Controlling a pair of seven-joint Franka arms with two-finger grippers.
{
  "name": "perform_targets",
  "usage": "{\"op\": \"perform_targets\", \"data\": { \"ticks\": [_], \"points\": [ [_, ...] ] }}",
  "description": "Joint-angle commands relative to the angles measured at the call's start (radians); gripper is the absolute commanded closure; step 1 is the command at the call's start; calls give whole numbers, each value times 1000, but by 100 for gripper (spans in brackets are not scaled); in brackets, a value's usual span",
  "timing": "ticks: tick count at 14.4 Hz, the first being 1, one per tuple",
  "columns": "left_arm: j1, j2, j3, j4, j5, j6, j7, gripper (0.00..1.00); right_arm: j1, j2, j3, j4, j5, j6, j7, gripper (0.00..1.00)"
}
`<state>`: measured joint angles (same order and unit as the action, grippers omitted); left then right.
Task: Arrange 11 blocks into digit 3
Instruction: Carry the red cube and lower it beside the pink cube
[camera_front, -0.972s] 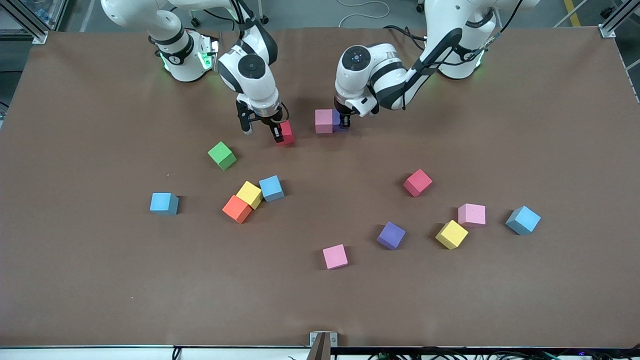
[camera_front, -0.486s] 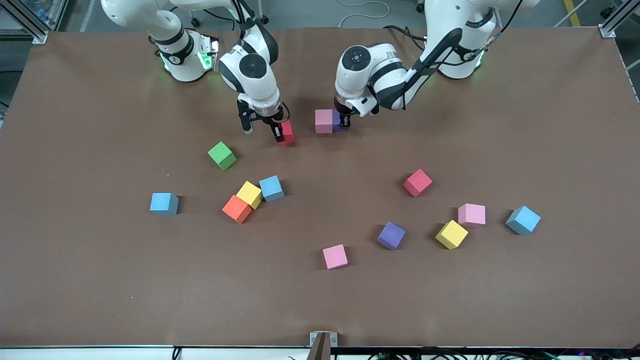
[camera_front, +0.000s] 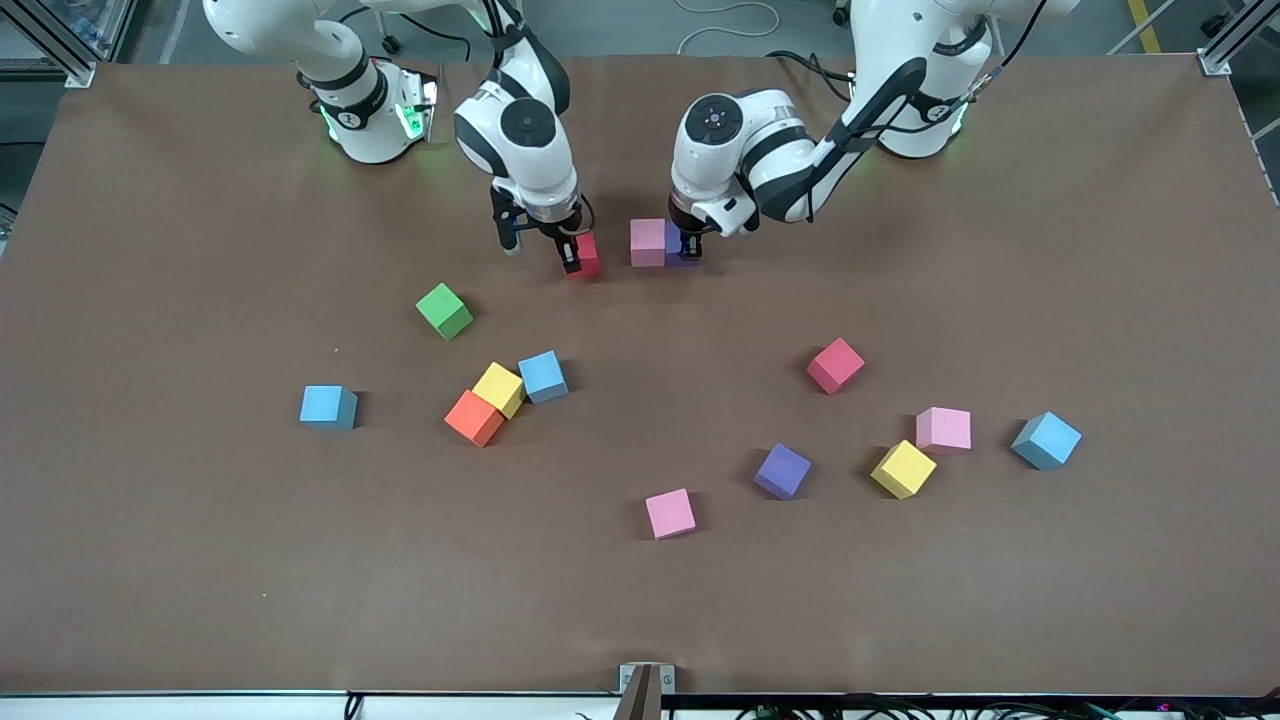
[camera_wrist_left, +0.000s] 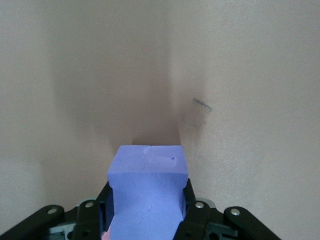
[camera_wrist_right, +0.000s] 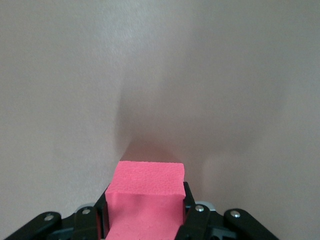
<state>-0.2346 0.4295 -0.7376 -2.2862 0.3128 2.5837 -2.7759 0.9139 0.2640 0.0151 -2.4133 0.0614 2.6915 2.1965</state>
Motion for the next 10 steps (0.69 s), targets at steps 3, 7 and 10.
{"op": "perform_targets", "data": {
  "ticks": [3,7,10],
  "points": [
    [-15,15,-3,11,66,7,-206,47,22,34,14,37,50,-1,26,99],
    [-15,17,-3,13,68,4,-197,0,23,34,14,54,123,-1,26,100],
    [-12,14,-3,22,75,3,-195,0,25,34,16,59,132,1,26,100]
  ]
}}
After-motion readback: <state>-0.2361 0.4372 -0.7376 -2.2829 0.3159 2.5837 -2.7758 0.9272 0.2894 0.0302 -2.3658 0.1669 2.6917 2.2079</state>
